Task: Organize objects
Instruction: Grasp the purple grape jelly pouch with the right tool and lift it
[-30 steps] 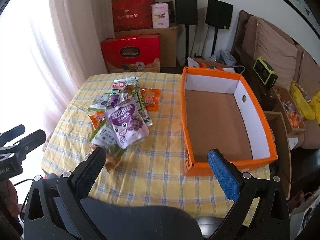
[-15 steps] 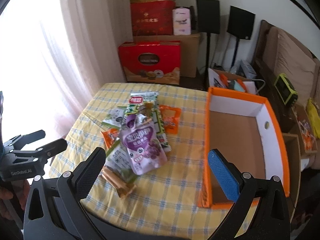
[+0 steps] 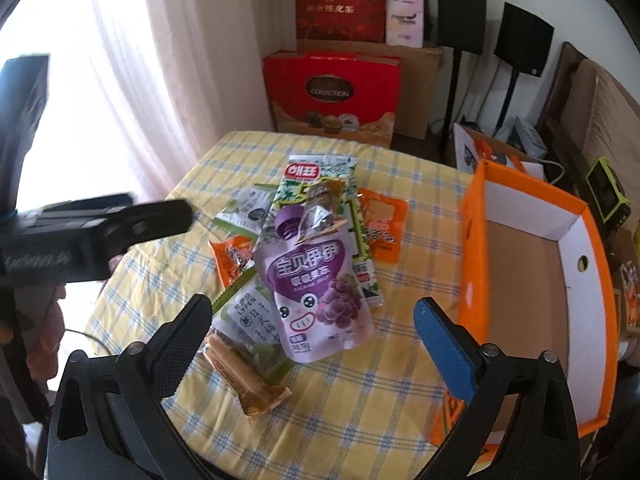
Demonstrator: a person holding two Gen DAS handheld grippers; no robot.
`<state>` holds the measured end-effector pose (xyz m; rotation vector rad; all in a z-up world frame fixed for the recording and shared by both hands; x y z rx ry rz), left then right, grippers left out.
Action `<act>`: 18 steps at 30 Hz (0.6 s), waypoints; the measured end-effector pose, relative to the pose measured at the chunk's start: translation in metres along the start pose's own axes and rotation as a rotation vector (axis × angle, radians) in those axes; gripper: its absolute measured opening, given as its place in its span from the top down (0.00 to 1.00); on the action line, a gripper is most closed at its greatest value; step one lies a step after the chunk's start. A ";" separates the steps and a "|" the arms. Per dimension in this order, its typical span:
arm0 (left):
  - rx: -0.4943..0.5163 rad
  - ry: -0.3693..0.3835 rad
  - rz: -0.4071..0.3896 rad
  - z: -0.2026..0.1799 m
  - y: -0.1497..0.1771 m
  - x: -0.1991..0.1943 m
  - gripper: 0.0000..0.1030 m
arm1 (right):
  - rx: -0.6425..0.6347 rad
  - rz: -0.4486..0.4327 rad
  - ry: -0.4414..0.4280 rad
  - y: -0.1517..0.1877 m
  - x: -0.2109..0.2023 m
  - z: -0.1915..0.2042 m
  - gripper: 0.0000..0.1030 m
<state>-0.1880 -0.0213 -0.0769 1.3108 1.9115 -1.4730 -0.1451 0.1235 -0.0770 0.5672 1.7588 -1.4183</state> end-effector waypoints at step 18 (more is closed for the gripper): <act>0.048 0.049 0.125 -0.018 0.007 0.062 0.35 | 0.028 0.108 0.011 0.012 0.050 -0.001 0.18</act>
Point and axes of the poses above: each gripper's, at about its wrist camera, not at the fingertips, and x roughly the way its jaws point, z to its left, y to its underside, the point moved 3 cm from there along x, roughly the way its jaws point, and after that the axes turned 8 degrees about y, right-handed, at the moved point
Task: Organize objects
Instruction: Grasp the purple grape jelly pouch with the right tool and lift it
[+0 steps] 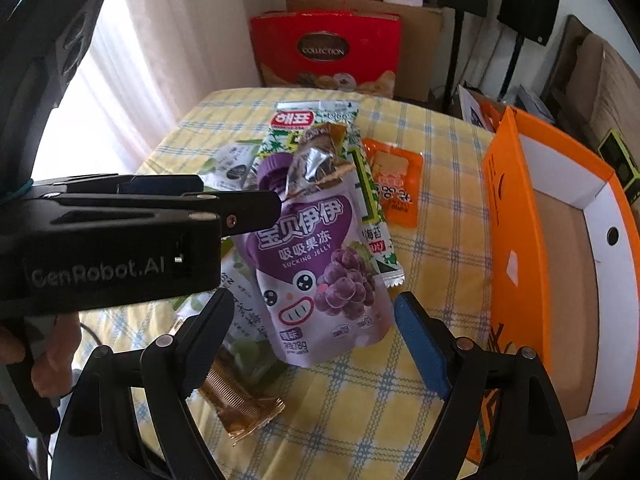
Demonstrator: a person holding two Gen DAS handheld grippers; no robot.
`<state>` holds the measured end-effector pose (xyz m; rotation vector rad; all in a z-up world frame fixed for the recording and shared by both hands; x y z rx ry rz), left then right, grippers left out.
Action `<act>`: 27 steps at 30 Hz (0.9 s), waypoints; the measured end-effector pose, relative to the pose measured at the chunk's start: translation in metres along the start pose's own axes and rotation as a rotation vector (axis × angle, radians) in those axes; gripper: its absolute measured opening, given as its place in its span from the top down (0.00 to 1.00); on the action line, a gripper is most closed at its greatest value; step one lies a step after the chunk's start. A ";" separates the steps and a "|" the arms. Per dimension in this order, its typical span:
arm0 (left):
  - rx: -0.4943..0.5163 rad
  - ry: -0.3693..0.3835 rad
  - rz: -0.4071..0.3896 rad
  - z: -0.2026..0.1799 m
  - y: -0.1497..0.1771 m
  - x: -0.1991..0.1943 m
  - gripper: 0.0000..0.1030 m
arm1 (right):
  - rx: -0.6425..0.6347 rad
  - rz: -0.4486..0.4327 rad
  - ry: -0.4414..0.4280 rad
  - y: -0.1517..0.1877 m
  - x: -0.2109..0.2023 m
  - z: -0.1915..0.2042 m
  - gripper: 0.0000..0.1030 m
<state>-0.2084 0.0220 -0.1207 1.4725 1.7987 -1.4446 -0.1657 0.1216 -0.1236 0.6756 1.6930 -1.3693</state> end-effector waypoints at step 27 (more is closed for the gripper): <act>-0.051 0.088 0.011 -0.010 0.011 0.002 0.76 | 0.069 0.061 -0.128 0.005 0.007 0.000 0.28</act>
Point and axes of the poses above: each gripper's, at about its wrist camera, not at the fingertips, and x roughly the way its jaws point, z to its left, y to its underside, the point moved 3 cm from there along x, roughly the way its jaws point, and after that the axes turned 8 degrees about y, right-handed, at the moved point
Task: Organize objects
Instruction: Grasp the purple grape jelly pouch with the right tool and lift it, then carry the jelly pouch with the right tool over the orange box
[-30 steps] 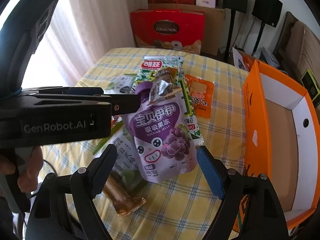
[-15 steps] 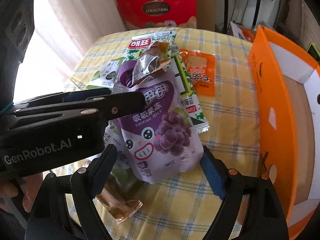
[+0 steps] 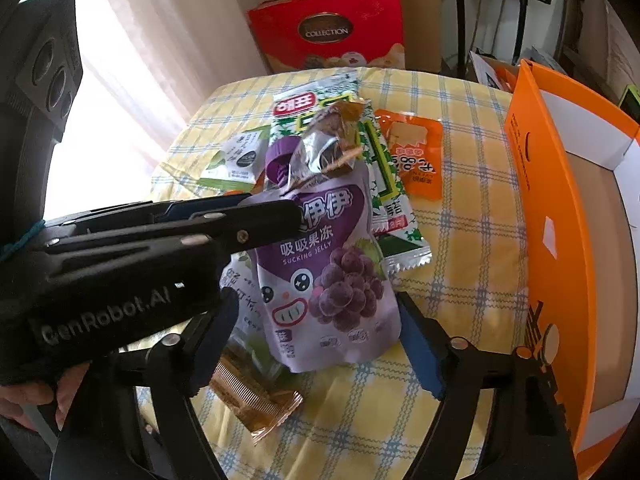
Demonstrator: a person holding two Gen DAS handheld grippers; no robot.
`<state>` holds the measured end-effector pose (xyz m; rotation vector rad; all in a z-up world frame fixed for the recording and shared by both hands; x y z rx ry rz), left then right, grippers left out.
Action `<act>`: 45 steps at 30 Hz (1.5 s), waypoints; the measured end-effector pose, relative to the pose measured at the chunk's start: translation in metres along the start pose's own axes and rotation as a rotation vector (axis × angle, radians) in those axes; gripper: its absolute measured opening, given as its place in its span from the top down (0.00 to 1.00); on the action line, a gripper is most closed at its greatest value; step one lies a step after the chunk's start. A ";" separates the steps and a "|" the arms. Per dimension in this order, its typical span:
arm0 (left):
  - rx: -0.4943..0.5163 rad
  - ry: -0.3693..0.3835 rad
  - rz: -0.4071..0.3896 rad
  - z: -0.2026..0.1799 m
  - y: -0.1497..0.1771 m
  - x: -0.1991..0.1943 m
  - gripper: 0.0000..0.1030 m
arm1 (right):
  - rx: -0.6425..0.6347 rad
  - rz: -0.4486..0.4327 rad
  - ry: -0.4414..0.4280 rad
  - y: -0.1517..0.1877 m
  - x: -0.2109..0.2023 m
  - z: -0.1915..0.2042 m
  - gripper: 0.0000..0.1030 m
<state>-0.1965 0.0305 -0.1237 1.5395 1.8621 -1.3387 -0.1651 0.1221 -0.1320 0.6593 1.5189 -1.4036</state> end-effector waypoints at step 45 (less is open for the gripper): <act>0.092 0.031 -0.113 -0.086 -0.010 -0.067 0.83 | -0.002 -0.171 -0.017 0.000 -0.087 -0.015 0.43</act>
Point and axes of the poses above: each gripper's, at about its wrist camera, not at the fingertips, and x roughly the way its jaws point, z to its left, y to its underside, the point moved 3 cm from there along x, roughly the way its jaws point, and after that the axes turned 8 degrees about y, right-handed, at the moved point
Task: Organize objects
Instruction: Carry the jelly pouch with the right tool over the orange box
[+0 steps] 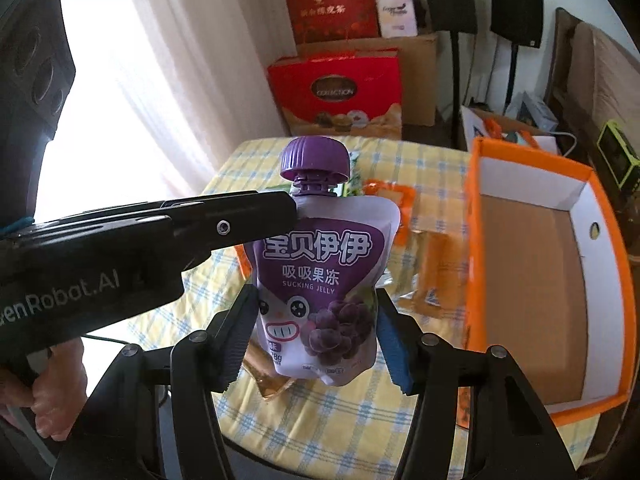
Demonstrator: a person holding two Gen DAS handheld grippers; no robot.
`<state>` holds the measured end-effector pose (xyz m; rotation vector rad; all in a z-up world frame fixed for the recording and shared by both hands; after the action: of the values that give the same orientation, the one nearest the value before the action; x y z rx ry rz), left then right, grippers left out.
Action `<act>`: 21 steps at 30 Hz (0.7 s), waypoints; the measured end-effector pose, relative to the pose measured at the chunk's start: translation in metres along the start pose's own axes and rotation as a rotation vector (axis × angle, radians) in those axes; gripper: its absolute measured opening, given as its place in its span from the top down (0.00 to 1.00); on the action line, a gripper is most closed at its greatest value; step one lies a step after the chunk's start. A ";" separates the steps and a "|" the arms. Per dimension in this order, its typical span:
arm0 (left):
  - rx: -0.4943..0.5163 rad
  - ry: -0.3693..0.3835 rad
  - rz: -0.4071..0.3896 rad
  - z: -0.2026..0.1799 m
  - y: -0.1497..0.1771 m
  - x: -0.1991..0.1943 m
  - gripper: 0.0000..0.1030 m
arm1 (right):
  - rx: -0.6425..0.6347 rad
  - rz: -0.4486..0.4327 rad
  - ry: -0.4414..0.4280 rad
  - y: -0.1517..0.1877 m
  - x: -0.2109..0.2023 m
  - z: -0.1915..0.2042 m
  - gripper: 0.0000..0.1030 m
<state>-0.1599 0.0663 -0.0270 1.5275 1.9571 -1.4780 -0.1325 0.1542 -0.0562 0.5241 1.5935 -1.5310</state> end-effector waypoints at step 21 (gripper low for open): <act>0.114 0.101 0.052 -0.119 -0.017 0.051 0.83 | 0.141 -0.041 0.106 0.010 -0.063 -0.107 0.43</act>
<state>-0.1525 0.1934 0.0003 1.7187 1.9008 -1.5430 -0.1195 0.2733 -0.0234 0.6636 1.5914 -1.6800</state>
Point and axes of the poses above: each gripper's, at about its wrist camera, not at the fingertips, and x roughly the way its jaws point, z to its left, y to its underside, the point moved 3 cm from there along x, roughly the way its jaws point, and after that the axes turned 8 degrees about y, right-handed, at the moved point
